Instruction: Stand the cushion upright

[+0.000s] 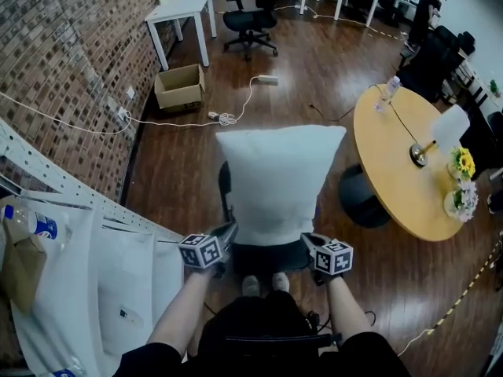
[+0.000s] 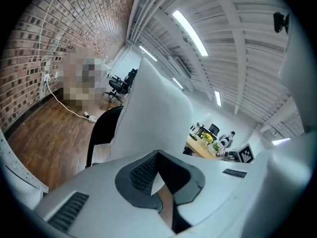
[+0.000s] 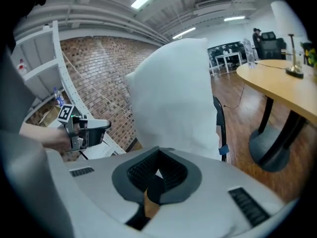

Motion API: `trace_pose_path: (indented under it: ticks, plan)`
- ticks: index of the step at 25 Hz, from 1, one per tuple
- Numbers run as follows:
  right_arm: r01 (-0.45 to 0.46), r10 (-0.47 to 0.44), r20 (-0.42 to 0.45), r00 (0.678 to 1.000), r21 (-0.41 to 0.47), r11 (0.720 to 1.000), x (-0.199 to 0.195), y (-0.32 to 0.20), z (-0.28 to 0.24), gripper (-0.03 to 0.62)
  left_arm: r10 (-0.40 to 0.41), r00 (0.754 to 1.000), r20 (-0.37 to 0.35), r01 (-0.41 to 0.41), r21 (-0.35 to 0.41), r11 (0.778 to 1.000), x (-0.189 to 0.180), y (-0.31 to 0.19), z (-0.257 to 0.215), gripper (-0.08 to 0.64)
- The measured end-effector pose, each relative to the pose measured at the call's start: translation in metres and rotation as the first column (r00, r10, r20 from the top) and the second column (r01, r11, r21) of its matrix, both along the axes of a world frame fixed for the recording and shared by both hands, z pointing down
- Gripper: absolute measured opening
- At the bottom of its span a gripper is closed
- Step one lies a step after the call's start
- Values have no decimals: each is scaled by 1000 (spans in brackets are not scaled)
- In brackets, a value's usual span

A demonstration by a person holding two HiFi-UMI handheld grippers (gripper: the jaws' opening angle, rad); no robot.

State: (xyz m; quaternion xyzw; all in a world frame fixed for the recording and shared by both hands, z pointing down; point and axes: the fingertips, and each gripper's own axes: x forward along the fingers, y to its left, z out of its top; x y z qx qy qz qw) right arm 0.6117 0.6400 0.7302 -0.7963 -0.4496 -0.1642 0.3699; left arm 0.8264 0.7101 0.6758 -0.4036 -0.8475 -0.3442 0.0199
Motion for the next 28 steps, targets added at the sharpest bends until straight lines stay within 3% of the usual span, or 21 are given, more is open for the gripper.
trace_pose_path:
  ticks: [7,12,15,19,23,28]
  plan:
    - [-34,29,-50,998,-106,994,-10,-7,-48,0,-47,996,70,53,-97,994,3,-15,-42,2]
    - [-64,35,-150,988,-192,979,-22,-24,-78,0,-102,992,78,117,-223,968,19,-40,-83,2]
    - [-74,35,-163,986,-242,967,-50,-47,-100,0,-137,983,119,169,-323,931,20,-68,-117,2]
    - [-91,37,-158,987,-354,931,-82,-72,-158,0,-186,972,145,231,-439,868,21,-99,-167,2]
    - [-108,28,-190,981,-424,899,-85,-92,-184,0,-230,969,88,242,-521,818,30,-133,-193,2]
    - [-86,-12,-199,980,-479,874,-77,-101,-207,0,-264,963,57,248,-573,781,26,-172,-211,2]
